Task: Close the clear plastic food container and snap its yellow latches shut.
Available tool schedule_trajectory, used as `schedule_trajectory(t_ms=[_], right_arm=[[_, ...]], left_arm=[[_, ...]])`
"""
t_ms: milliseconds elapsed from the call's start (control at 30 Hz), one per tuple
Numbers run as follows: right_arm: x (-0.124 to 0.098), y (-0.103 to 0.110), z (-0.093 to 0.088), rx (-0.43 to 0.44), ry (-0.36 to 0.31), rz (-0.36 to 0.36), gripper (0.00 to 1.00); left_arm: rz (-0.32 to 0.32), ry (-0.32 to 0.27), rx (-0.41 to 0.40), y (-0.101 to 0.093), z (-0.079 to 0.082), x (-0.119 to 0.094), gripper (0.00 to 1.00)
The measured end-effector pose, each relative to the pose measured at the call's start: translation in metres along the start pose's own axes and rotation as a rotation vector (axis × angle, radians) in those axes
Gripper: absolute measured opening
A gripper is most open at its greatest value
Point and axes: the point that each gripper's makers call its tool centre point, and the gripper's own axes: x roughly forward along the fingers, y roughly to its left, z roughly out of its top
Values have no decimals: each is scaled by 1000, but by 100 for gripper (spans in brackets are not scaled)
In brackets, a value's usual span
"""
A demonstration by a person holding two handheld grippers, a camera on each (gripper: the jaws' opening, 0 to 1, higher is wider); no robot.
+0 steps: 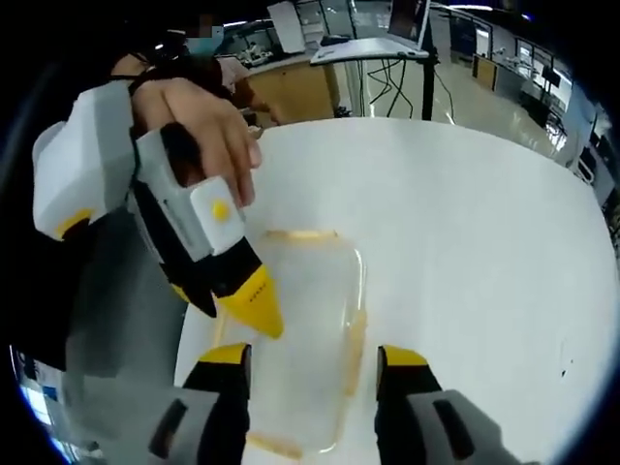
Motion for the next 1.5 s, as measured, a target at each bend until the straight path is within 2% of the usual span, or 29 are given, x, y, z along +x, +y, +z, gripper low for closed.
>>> schedule_trajectory(t_ms=[267, 400, 500, 633, 833, 1000, 1133, 1500], right_arm=[[-5, 6, 4, -29, 16, -41, 51], [-9, 11, 7, -51, 25, -78, 50], [-12, 13, 6, -75, 48, -114, 50], [-16, 20, 8, -72, 48, -142, 51], [-15, 34, 7, -72, 56, -171, 51], [-15, 39, 1, -73, 70, -242, 51], [-15, 42, -3, -67, 81, -286, 51], [-18, 46, -6, -59, 96, -332, 53]], left_arm=[[-42, 26, 0, 2, -2, -7, 46], [-61, 27, -23, 1, -2, -11, 47], [-89, 16, -75, 0, 1, -14, 48], [-109, 31, -82, 4, 0, -16, 49], [-119, 21, -114, 9, 0, -19, 49], [-120, 27, -142, 15, -4, -20, 49], [-134, 23, -199, 18, -4, -18, 53], [-100, 52, -209, 20, -9, -21, 51]])
